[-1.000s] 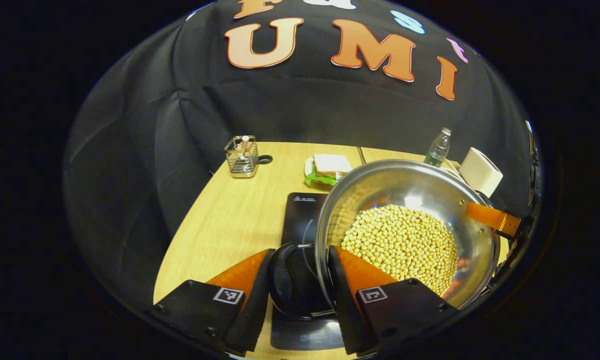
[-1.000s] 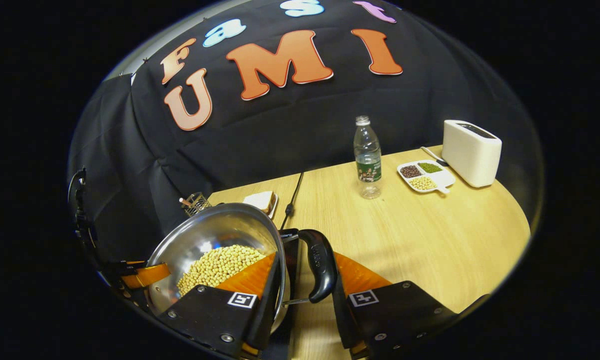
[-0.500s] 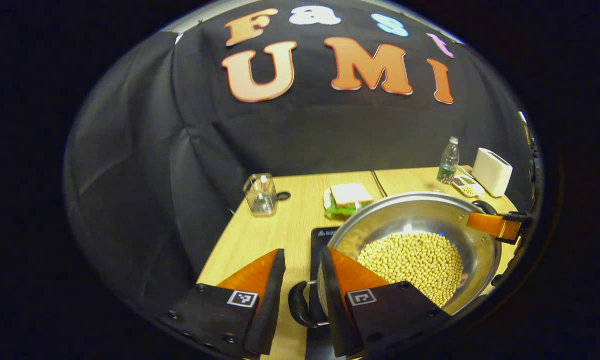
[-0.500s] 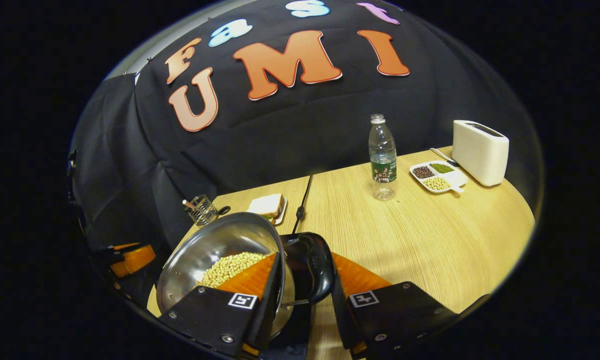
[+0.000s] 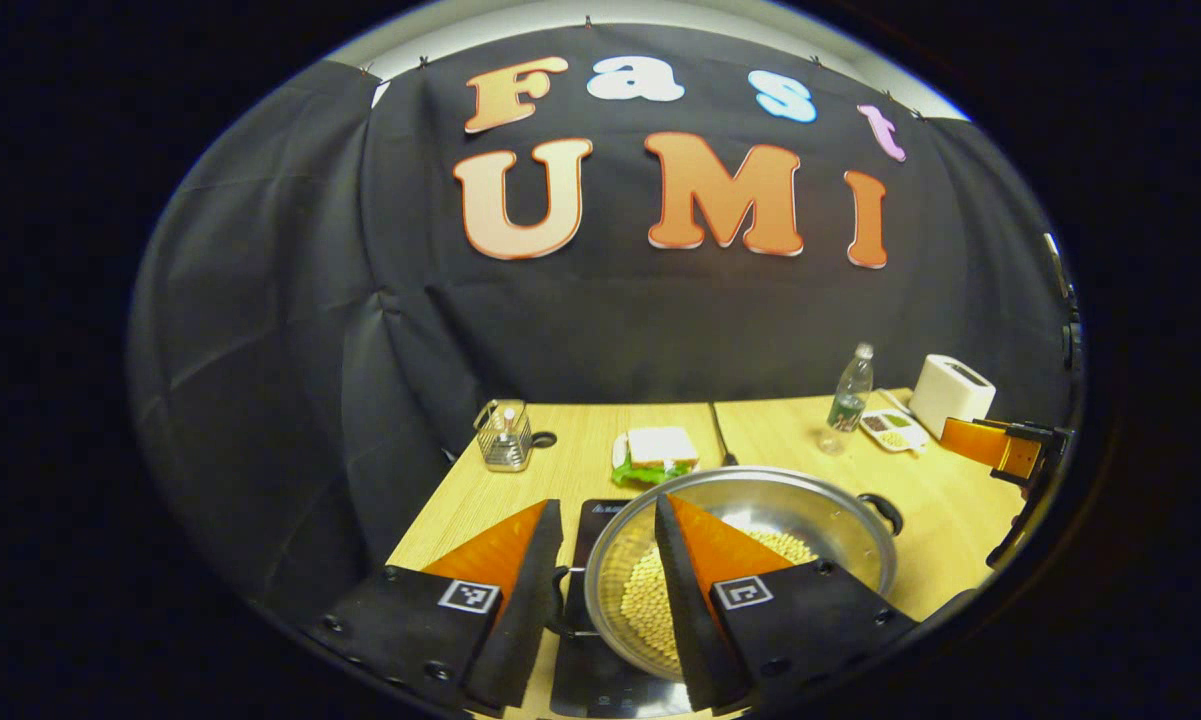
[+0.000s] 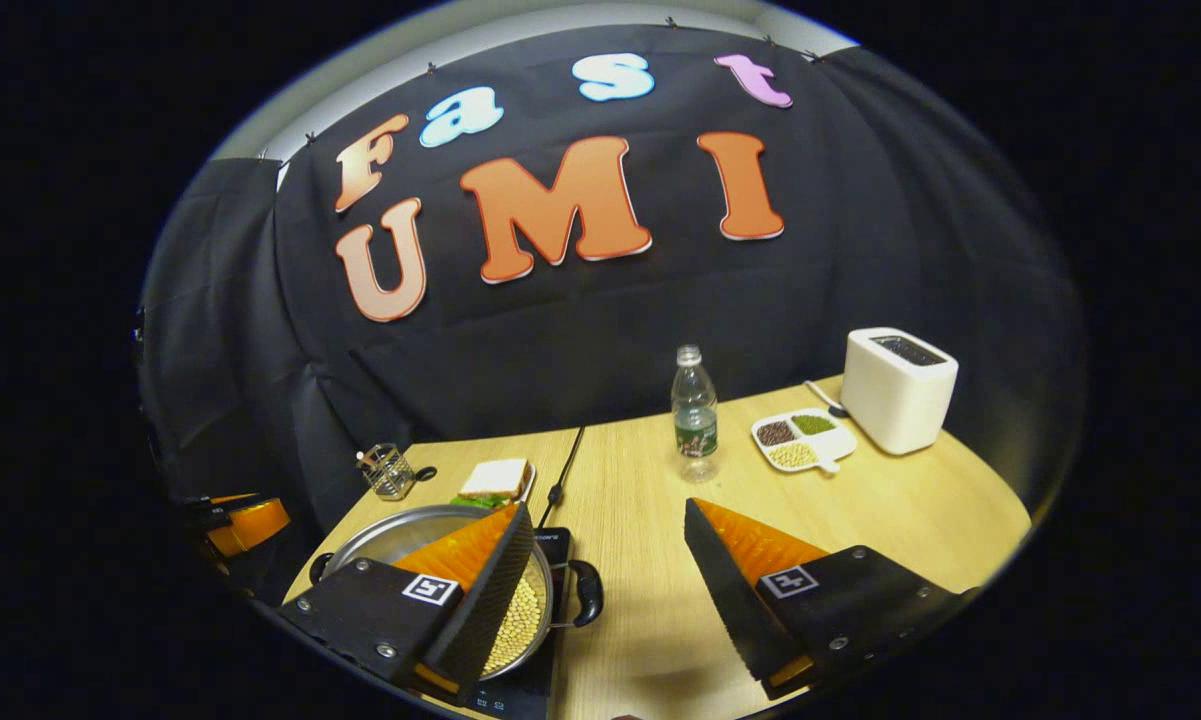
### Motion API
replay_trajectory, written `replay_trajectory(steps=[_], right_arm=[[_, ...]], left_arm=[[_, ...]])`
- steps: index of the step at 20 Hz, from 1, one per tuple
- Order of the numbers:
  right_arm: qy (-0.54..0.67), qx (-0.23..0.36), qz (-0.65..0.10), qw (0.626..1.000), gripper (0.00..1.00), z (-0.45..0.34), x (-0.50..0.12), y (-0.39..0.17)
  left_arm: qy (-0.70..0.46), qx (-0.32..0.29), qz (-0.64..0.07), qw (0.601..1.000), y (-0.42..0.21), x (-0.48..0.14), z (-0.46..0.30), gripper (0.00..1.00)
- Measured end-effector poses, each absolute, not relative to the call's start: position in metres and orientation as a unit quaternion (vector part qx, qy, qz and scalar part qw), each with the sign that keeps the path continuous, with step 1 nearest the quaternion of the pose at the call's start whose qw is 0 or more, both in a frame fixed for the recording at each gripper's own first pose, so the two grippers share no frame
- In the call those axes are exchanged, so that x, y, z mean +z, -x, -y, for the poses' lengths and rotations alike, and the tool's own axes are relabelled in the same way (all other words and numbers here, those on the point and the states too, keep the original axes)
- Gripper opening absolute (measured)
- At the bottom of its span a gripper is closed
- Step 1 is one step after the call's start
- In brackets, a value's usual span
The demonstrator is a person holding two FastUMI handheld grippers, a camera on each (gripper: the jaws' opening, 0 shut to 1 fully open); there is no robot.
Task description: First push the handle of the pot to place it horizontally, then grasp the pot with both hands and set it on the induction cooktop.
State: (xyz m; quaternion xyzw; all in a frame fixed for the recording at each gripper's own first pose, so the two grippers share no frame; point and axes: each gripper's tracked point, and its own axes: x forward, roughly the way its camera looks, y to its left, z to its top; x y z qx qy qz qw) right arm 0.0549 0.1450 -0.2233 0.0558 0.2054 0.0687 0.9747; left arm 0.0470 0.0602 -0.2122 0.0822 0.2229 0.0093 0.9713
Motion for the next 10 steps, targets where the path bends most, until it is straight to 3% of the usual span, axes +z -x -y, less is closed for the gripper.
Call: replay_trajectory(steps=[4,6,7,10], right_arm=[[-0.044,0.075,-0.158,0.984,0.95,-0.121,-0.164,-0.04],[-0.038,0.079,-0.136,0.987,0.95,-0.112,-0.136,-0.032],[-0.034,0.082,-0.125,0.988,0.95,-0.108,-0.122,-0.028],[-0.017,0.083,-0.098,0.992,0.95,-0.094,-0.089,-0.018]], left_arm=[[-0.057,-0.026,-0.151,0.987,-0.035,-0.146,-0.01,0.76],[-0.06,-0.031,-0.112,0.991,-0.023,-0.107,0.007,0.86],[-0.064,-0.03,-0.093,0.993,-0.015,-0.091,0.011,0.98],[-0.069,-0.023,-0.049,0.996,-0.005,-0.045,0.027,0.98]])
